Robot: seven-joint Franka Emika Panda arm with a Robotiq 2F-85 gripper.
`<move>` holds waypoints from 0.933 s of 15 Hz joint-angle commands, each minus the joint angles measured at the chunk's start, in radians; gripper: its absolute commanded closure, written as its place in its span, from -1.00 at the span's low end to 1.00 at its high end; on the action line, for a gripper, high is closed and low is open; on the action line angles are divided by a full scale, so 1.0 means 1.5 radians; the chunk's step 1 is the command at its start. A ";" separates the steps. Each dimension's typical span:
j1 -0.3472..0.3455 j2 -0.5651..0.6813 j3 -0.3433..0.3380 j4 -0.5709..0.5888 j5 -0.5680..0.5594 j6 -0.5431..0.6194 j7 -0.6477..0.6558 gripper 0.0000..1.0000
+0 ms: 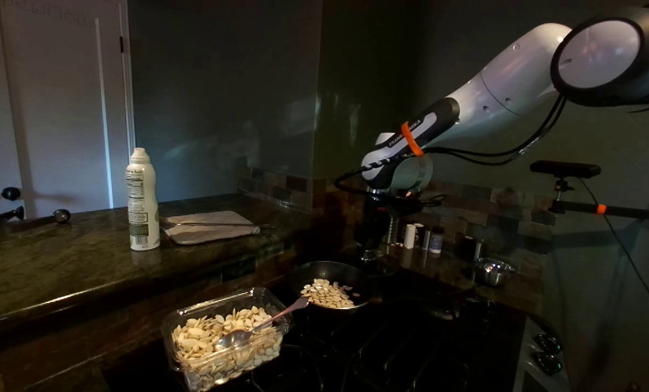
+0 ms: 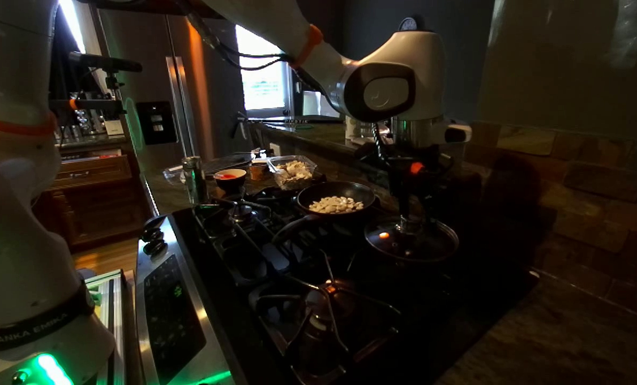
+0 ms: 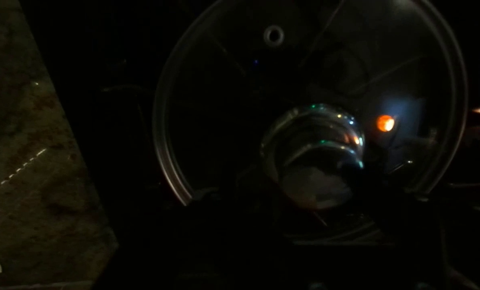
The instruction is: Pick up the lid from the counter to the right of the stove and place it on the counter above the stove
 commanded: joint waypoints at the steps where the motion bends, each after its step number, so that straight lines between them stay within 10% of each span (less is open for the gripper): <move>1: -0.003 0.000 0.002 0.000 -0.021 -0.035 0.021 -0.24; 7: -0.004 -0.017 0.006 -0.011 -0.021 -0.024 0.009 0.53; 14: -0.033 -0.112 -0.009 -0.089 -0.008 -0.033 -0.031 0.53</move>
